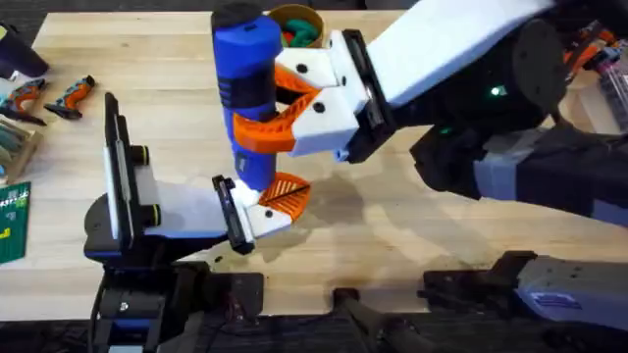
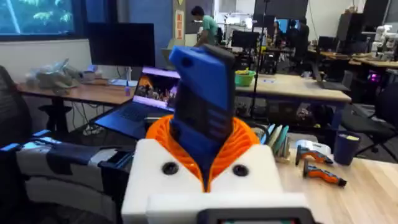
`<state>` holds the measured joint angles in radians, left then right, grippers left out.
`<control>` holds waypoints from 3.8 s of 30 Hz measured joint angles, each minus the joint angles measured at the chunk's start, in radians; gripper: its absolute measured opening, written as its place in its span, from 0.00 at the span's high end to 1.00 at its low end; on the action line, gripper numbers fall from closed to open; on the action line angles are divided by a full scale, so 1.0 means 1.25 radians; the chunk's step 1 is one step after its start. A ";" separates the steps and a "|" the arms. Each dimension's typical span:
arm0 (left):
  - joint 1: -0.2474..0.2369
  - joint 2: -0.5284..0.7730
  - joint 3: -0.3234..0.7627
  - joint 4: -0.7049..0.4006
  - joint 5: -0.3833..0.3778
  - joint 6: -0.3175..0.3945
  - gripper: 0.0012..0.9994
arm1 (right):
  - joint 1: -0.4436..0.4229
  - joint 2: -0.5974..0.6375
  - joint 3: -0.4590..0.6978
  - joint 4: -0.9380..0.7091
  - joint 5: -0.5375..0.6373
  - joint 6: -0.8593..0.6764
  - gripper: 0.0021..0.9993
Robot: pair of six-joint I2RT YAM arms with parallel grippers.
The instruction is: Pick up the gripper from the table and insert it into the empty holder that is missing its gripper. Then pick up a screw, insert it into the mounting hole, and use the screwdriver to tighten it. Finally, clean up the table by picking up the vegetable and placing it into the bucket.
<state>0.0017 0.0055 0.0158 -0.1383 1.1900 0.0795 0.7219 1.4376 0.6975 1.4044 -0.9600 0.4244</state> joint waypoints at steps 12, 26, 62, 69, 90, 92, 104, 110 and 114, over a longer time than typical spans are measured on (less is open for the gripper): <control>0.000 0.000 0.000 0.000 0.000 0.000 0.99 | 0.000 0.000 0.000 -0.010 0.000 -0.011 0.98; 0.000 0.000 0.000 0.000 0.000 0.000 0.99 | 0.000 0.000 0.000 -0.012 0.000 -0.011 0.98; 0.000 0.000 0.000 0.000 0.002 0.000 0.99 | 0.011 0.000 0.002 -0.039 0.000 -0.072 0.98; 0.000 0.000 0.000 0.000 0.002 0.000 0.99 | 0.011 0.000 0.002 0.028 -0.006 -0.067 0.98; 0.000 0.000 0.000 0.000 0.002 0.000 0.99 | 0.011 0.000 0.002 0.017 -0.032 -0.047 0.98; 0.000 0.000 0.000 0.000 0.002 0.000 0.99 | 0.011 0.000 0.002 0.013 -0.033 -0.047 0.98; 0.000 0.000 0.000 0.000 0.002 0.000 0.99 | 0.010 0.000 0.002 0.006 -0.035 -0.047 0.98; 0.000 0.000 0.000 0.000 0.002 0.000 0.99 | 0.010 0.000 0.002 -0.010 -0.035 -0.054 0.98; 0.000 0.000 0.000 0.000 0.002 0.000 0.99 | 0.010 0.000 0.002 -0.010 -0.035 -0.058 0.98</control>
<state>0.0013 0.0055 0.0158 -0.1387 1.1925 0.0795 0.7345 1.4376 0.7006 1.3914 -1.0042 0.3521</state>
